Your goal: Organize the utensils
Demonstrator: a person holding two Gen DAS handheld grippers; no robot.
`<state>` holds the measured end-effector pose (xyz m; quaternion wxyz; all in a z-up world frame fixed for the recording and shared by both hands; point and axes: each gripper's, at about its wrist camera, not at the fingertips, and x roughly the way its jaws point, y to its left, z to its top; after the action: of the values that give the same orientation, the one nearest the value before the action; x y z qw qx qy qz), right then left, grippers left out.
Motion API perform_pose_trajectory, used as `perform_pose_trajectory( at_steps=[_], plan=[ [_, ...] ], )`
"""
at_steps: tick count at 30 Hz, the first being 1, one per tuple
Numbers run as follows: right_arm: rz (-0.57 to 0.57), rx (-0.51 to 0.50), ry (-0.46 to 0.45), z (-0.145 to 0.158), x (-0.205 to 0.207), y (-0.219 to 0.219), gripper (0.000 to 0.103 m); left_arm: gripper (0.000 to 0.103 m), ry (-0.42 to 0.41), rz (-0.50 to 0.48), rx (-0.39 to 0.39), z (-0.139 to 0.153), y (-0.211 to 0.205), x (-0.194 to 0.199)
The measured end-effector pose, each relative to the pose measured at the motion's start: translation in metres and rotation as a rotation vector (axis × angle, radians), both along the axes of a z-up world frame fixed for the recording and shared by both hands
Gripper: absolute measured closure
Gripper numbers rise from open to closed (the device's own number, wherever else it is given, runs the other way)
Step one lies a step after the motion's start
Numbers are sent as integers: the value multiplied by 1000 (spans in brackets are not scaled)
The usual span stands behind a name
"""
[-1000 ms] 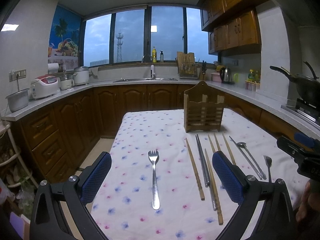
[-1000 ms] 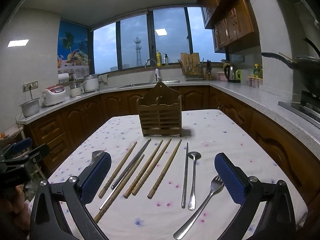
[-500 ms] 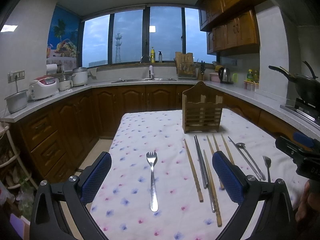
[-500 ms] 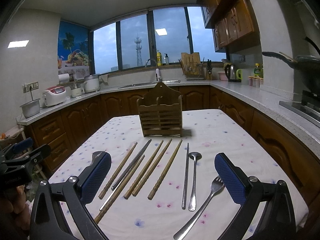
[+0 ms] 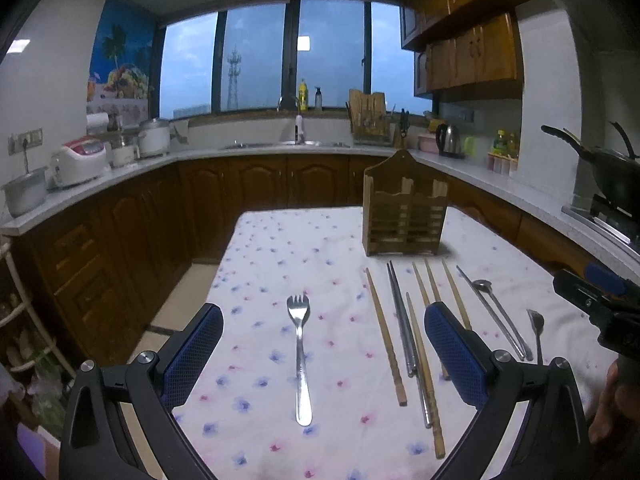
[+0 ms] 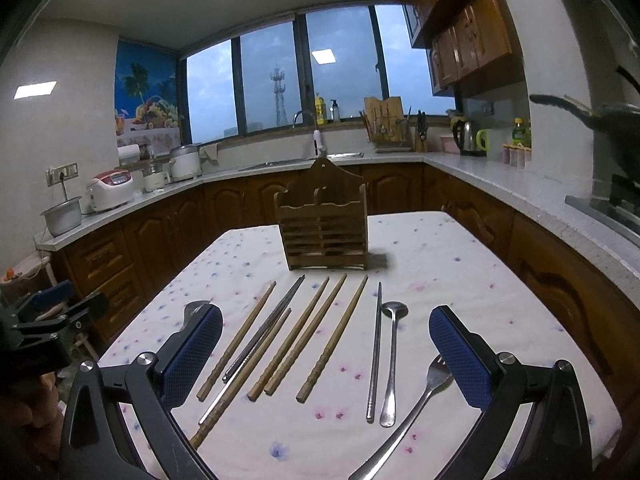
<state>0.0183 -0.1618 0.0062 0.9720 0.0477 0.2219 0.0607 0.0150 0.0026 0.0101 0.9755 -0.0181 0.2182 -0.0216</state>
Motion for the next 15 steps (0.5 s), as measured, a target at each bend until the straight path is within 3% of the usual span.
perform_pose_trajectory(
  at_steps=[11,15],
  plan=[
    [11,44,87,-8,33,-13,0,3,113,-10,-28,6,6,51],
    [24,68,135,-14,52,-17,7,5,140,-13,-15,7,4,71]
  ],
)
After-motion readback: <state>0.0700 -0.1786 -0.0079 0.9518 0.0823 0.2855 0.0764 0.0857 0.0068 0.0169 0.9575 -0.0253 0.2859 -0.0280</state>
